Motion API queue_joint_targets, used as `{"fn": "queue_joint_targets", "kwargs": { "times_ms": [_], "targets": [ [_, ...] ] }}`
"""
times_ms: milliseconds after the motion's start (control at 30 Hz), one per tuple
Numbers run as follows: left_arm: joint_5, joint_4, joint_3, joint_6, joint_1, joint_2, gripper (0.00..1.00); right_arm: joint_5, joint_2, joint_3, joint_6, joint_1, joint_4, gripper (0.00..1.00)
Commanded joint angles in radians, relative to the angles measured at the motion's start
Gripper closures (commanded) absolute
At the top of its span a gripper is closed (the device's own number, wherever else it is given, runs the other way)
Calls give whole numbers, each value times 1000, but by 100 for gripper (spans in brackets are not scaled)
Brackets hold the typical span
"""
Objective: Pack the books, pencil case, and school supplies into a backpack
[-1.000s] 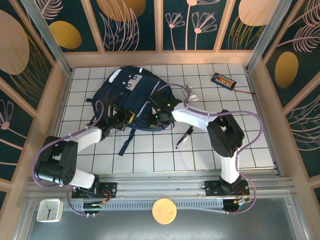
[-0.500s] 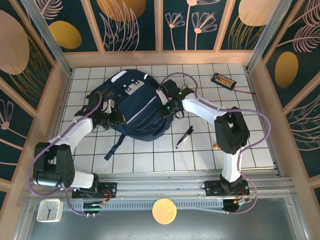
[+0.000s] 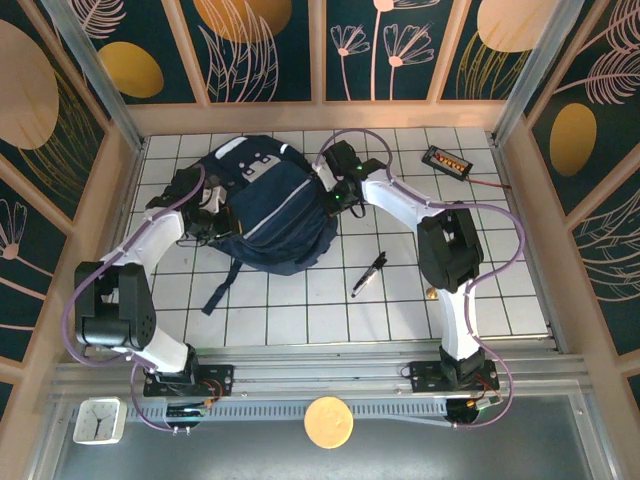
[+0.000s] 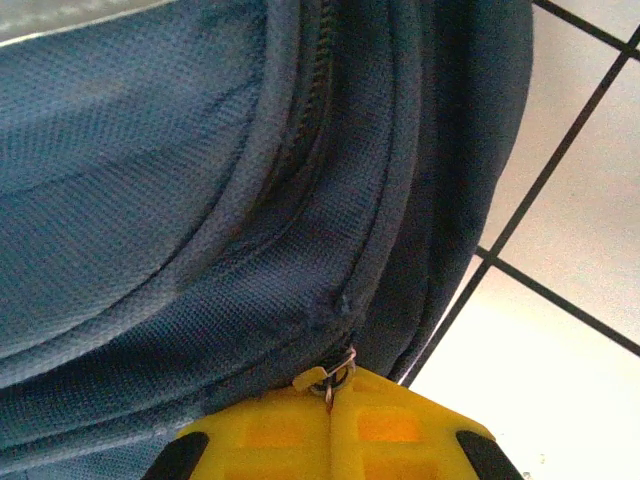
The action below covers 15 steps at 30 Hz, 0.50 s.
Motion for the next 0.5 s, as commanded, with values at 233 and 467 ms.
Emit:
{"fn": "queue_joint_targets", "kwargs": {
  "times_ms": [233, 467],
  "targets": [
    [-263, -71, 315, 56, 53, 192, 41, -93, -191, -273, 249, 195, 124, 100],
    [-171, -92, 346, -76, 88, 160, 1, -166, -182, -258, 378, 260, 152, 100]
  ]
}}
